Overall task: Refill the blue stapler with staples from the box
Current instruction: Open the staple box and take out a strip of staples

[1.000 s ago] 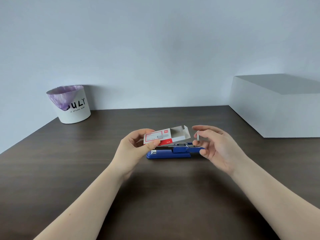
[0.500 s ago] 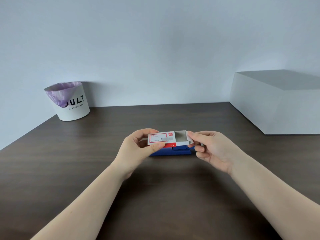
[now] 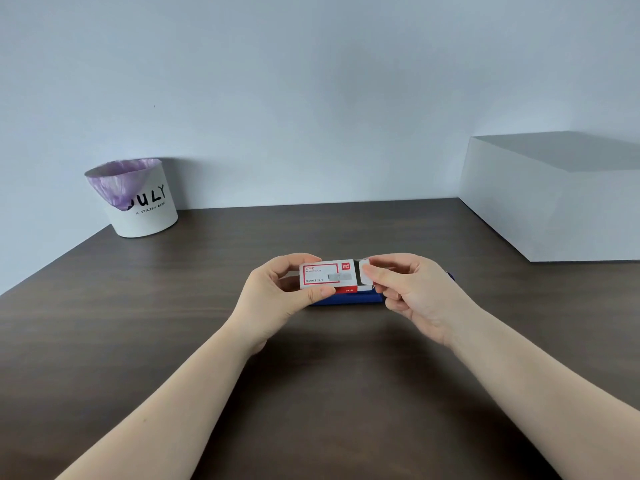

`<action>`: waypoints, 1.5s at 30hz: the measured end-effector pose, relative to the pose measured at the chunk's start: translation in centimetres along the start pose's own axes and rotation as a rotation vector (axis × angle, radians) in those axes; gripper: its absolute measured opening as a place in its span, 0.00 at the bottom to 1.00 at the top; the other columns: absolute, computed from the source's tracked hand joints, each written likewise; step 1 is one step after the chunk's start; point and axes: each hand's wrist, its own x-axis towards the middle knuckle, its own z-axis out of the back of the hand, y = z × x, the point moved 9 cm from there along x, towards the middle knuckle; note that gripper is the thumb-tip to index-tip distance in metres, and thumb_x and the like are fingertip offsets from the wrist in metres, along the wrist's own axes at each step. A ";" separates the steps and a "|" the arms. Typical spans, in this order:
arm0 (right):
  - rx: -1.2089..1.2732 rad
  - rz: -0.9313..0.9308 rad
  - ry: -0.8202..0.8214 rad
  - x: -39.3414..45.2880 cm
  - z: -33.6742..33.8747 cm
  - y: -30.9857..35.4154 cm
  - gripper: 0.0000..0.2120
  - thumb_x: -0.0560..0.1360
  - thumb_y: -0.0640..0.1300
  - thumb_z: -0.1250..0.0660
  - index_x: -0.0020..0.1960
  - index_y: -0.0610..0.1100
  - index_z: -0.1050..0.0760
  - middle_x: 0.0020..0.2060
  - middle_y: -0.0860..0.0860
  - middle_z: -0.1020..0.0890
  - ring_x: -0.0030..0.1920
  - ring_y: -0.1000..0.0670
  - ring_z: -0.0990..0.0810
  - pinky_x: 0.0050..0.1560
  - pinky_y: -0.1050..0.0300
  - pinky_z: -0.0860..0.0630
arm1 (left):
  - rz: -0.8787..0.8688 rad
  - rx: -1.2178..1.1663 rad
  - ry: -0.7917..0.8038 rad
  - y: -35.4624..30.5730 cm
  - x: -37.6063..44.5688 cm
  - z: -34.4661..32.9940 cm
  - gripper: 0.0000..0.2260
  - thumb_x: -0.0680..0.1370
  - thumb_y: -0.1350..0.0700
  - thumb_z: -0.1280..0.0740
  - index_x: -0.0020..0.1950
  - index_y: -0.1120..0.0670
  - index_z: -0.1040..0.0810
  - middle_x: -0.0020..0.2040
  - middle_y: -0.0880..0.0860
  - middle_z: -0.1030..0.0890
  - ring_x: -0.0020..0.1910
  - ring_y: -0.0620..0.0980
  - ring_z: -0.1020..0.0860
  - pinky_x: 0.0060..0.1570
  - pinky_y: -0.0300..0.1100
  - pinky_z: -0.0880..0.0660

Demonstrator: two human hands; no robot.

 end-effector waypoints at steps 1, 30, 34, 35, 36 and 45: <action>-0.001 0.017 -0.016 0.0 0.0 0.1 0.10 0.73 0.38 0.30 0.54 0.41 0.21 0.30 0.45 0.22 0.28 0.54 0.35 0.24 0.63 0.38 | 0.001 -0.006 0.002 0.0 0.0 0.0 0.22 0.56 0.49 0.22 0.48 0.50 0.18 0.48 0.47 0.14 0.51 0.47 0.17 0.52 0.45 0.22; -0.402 0.037 -0.012 0.5 3.0 1.7 0.14 0.77 0.31 0.45 0.60 0.41 0.28 0.45 0.43 0.21 0.33 0.50 0.33 0.38 0.60 0.31 | -0.076 0.584 0.254 -0.2 -1.2 -2.6 0.15 0.59 0.45 0.21 0.43 0.39 0.19 0.40 0.38 0.20 0.47 0.41 0.23 0.46 0.29 0.28; -0.385 0.103 -0.030 0.7 2.3 2.0 0.13 0.79 0.32 0.46 0.61 0.39 0.30 0.48 0.43 0.19 0.33 0.51 0.28 0.38 0.60 0.28 | -0.109 0.714 0.291 -0.1 -1.4 -2.9 0.21 0.57 0.39 0.23 0.48 0.42 0.19 0.40 0.38 0.23 0.47 0.43 0.27 0.49 0.35 0.28; -0.386 0.114 -0.028 0.7 2.1 2.0 0.13 0.79 0.33 0.46 0.61 0.40 0.29 0.50 0.43 0.18 0.35 0.51 0.26 0.37 0.59 0.27 | -0.130 0.740 0.301 0.0 -1.5 -3.0 0.23 0.56 0.35 0.25 0.48 0.42 0.19 0.41 0.38 0.22 0.47 0.42 0.28 0.50 0.36 0.29; -0.402 0.123 -0.022 0.7 1.8 2.0 0.13 0.80 0.34 0.45 0.62 0.41 0.29 0.51 0.44 0.18 0.36 0.51 0.26 0.36 0.59 0.28 | -0.151 0.760 0.314 0.1 -1.5 -3.1 0.25 0.55 0.32 0.28 0.47 0.42 0.19 0.42 0.36 0.22 0.48 0.40 0.28 0.51 0.36 0.30; -0.658 0.184 -0.059 0.6 1.3 2.5 0.15 0.78 0.33 0.43 0.61 0.44 0.28 0.50 0.48 0.23 0.39 0.55 0.24 0.41 0.65 0.28 | -0.188 0.698 0.279 -0.4 -1.4 -2.6 0.26 0.58 0.32 0.30 0.51 0.43 0.20 0.43 0.38 0.21 0.45 0.37 0.27 0.47 0.30 0.31</action>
